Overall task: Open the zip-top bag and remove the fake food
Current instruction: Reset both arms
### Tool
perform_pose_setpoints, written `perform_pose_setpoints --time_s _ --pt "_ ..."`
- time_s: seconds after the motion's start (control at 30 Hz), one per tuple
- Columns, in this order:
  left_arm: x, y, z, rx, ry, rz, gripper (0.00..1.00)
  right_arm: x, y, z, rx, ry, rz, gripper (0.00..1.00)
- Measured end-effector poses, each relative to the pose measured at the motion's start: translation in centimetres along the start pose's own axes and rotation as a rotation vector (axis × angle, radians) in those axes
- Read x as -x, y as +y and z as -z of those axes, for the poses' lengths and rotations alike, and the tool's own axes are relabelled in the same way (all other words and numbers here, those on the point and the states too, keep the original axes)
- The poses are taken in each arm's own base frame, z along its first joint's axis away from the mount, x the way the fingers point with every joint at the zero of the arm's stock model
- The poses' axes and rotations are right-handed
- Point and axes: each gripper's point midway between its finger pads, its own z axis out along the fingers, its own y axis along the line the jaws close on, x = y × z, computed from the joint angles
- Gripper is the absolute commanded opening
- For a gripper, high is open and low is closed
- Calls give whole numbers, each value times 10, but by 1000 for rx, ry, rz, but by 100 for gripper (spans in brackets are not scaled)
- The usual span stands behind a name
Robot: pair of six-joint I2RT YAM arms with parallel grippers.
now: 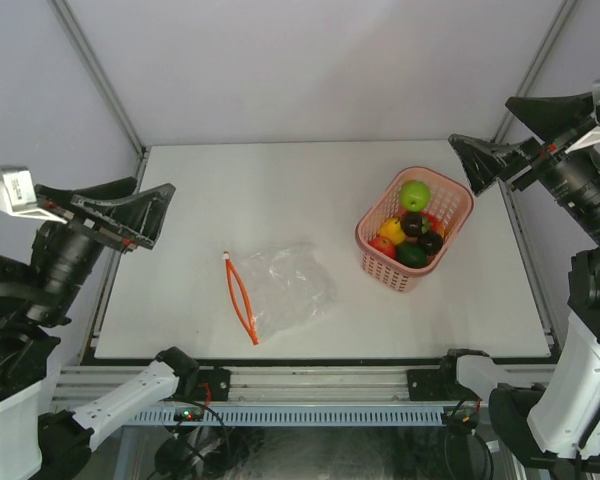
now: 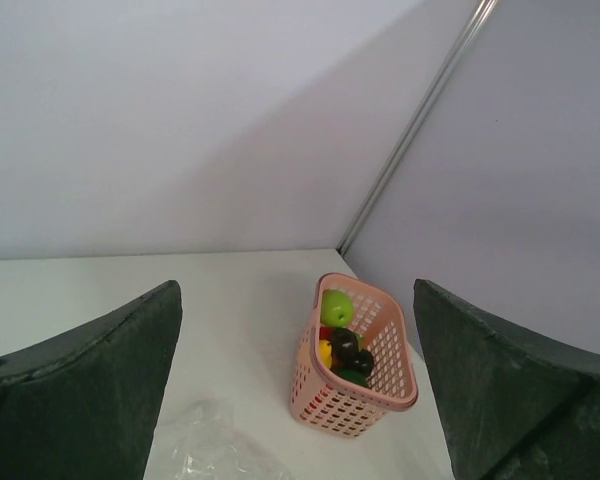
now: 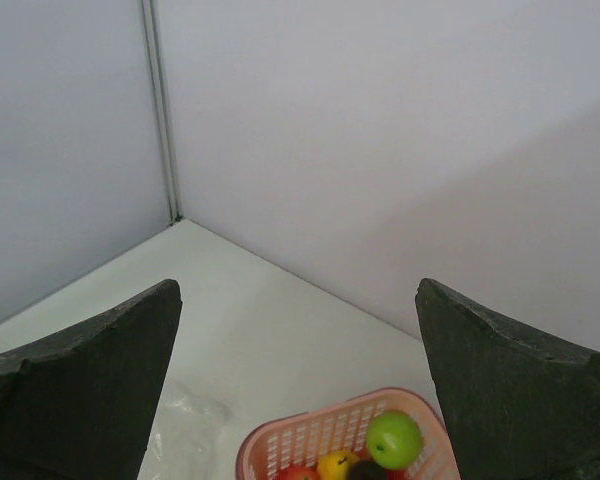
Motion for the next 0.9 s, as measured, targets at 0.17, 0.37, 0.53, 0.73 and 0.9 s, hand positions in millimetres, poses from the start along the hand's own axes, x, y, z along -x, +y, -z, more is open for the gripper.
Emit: perform_pose_setpoints --time_s 0.17,0.37,0.53,0.73,0.9 --pt "5 0 9 0 1 -18 100 -12 -12 -3 -48 43 -76 100" --pt "-3 5 13 12 27 -33 100 -25 -26 -8 -75 77 -139 100" --pt "-12 10 16 22 47 -46 100 -37 -32 -11 -78 99 -180 100" --pt "-18 12 15 26 61 -54 100 -44 -40 -10 -94 108 -189 100" --pt "-18 12 15 24 61 -55 100 -49 -42 -8 -109 116 -195 100"
